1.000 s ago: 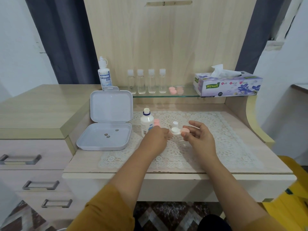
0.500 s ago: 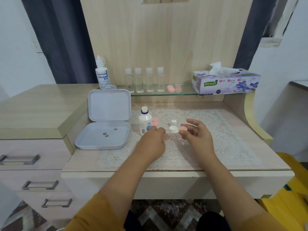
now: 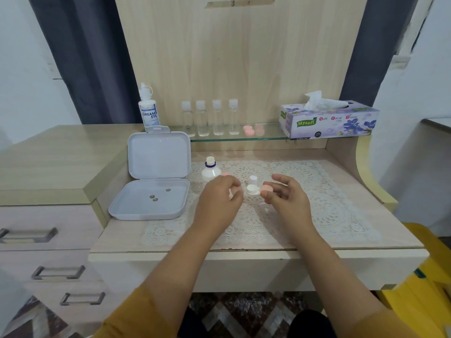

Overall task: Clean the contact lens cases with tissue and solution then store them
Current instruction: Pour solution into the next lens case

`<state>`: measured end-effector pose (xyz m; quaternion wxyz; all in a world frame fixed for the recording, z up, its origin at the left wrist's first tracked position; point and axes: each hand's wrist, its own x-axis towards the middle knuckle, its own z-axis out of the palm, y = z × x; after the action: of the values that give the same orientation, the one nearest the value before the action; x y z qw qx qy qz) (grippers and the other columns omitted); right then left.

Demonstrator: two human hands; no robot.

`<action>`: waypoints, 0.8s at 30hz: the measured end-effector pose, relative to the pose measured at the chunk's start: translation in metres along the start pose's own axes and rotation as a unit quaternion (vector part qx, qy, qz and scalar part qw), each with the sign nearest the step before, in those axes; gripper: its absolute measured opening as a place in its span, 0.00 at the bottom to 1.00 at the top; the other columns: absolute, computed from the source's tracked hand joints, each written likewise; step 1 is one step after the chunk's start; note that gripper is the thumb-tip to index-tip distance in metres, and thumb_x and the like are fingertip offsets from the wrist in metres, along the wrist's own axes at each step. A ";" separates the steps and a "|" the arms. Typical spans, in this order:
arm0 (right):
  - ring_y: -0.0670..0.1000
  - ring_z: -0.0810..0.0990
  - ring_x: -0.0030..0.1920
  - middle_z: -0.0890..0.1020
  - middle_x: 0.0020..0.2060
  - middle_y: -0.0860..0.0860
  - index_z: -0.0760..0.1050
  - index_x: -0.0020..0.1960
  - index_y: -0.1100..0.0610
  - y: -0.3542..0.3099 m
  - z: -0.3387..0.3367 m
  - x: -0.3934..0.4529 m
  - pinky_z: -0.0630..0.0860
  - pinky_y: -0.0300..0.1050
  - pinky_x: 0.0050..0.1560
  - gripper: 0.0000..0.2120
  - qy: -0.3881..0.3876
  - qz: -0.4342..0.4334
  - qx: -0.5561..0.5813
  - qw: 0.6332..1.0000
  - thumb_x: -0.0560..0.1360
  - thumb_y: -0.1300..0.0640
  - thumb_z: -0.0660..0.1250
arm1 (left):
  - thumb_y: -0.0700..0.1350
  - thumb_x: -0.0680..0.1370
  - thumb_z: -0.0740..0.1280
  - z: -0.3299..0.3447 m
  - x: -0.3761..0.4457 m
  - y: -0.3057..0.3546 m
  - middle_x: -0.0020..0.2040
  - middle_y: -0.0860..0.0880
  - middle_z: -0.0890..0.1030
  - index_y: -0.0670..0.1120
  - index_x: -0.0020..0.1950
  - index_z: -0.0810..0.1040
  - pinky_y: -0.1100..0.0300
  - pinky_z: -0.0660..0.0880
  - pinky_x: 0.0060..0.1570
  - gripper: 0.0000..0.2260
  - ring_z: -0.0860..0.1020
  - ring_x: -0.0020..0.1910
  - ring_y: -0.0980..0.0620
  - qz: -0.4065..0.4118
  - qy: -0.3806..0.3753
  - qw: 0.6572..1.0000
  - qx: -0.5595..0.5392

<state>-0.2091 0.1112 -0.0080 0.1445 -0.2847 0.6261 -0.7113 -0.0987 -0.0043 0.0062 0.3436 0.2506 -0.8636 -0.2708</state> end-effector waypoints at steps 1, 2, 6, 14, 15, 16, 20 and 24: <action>0.47 0.83 0.49 0.84 0.48 0.47 0.74 0.57 0.47 0.000 0.000 0.000 0.77 0.38 0.47 0.17 -0.001 0.001 0.002 1.000 0.73 0.63 0.72 | 0.46 0.78 0.65 -0.001 0.001 0.004 0.50 0.56 0.77 0.49 0.53 0.78 0.59 0.73 0.51 0.05 0.74 0.50 0.56 0.009 0.012 0.999 -0.030; 0.47 0.83 0.48 0.84 0.48 0.47 0.74 0.57 0.47 0.000 0.000 0.000 0.77 0.38 0.46 0.17 -0.001 0.002 0.004 1.000 0.73 0.63 0.72 | 0.45 0.77 0.66 -0.002 0.002 0.009 0.50 0.57 0.78 0.50 0.52 0.79 0.60 0.72 0.52 0.05 0.74 0.51 0.57 0.014 0.012 0.998 -0.054; 0.46 0.83 0.47 0.84 0.48 0.48 0.74 0.57 0.47 0.000 0.000 0.000 0.78 0.37 0.45 0.17 0.000 0.007 0.010 1.000 0.73 0.63 0.72 | 0.44 0.76 0.67 -0.001 0.008 0.019 0.50 0.58 0.78 0.52 0.52 0.80 0.60 0.73 0.53 0.06 0.74 0.51 0.59 0.010 -0.031 0.997 -0.070; 0.46 0.84 0.46 0.84 0.47 0.48 0.75 0.57 0.48 -0.001 0.000 0.001 0.78 0.35 0.45 0.17 -0.004 0.006 0.007 1.000 0.73 0.63 0.72 | 0.46 0.77 0.67 0.006 0.011 0.016 0.50 0.59 0.78 0.51 0.53 0.81 0.59 0.73 0.55 0.07 0.74 0.51 0.61 -0.002 -0.059 0.996 -0.068; 0.46 0.84 0.46 0.85 0.47 0.49 0.75 0.57 0.49 -0.001 -0.001 0.001 0.78 0.34 0.45 0.17 -0.004 0.007 0.010 1.000 0.73 0.63 0.72 | 0.47 0.77 0.67 0.007 0.011 0.015 0.51 0.59 0.77 0.50 0.54 0.81 0.59 0.73 0.55 0.07 0.75 0.51 0.60 -0.002 -0.061 0.996 -0.068; 0.46 0.84 0.46 0.85 0.47 0.49 0.75 0.57 0.49 -0.001 -0.001 0.001 0.78 0.34 0.45 0.16 -0.005 0.008 0.013 1.000 0.73 0.63 0.72 | 0.47 0.77 0.66 0.007 0.011 0.015 0.51 0.58 0.77 0.50 0.55 0.81 0.58 0.73 0.55 0.08 0.75 0.51 0.60 -0.001 -0.063 0.996 -0.066; 0.47 0.84 0.47 0.85 0.47 0.49 0.75 0.58 0.50 0.000 -0.001 0.002 0.78 0.38 0.47 0.16 -0.007 0.014 0.012 1.000 0.73 0.63 0.72 | 0.46 0.79 0.65 0.009 0.011 0.014 0.53 0.55 0.79 0.48 0.58 0.81 0.59 0.73 0.57 0.10 0.76 0.53 0.58 0.004 -0.070 0.995 -0.067; 0.48 0.84 0.48 0.85 0.47 0.49 0.75 0.58 0.50 -0.001 -0.001 0.002 0.79 0.42 0.50 0.16 -0.006 0.020 0.015 1.000 0.73 0.63 0.72 | 0.45 0.78 0.66 0.010 0.011 0.013 0.50 0.57 0.77 0.47 0.57 0.82 0.59 0.73 0.56 0.09 0.75 0.52 0.58 0.003 -0.069 0.995 -0.067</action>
<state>-0.2108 0.1110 -0.0072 0.1669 -0.2746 0.6203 -0.7155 -0.1160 0.0011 0.0138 0.2999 0.2054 -0.8658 -0.3439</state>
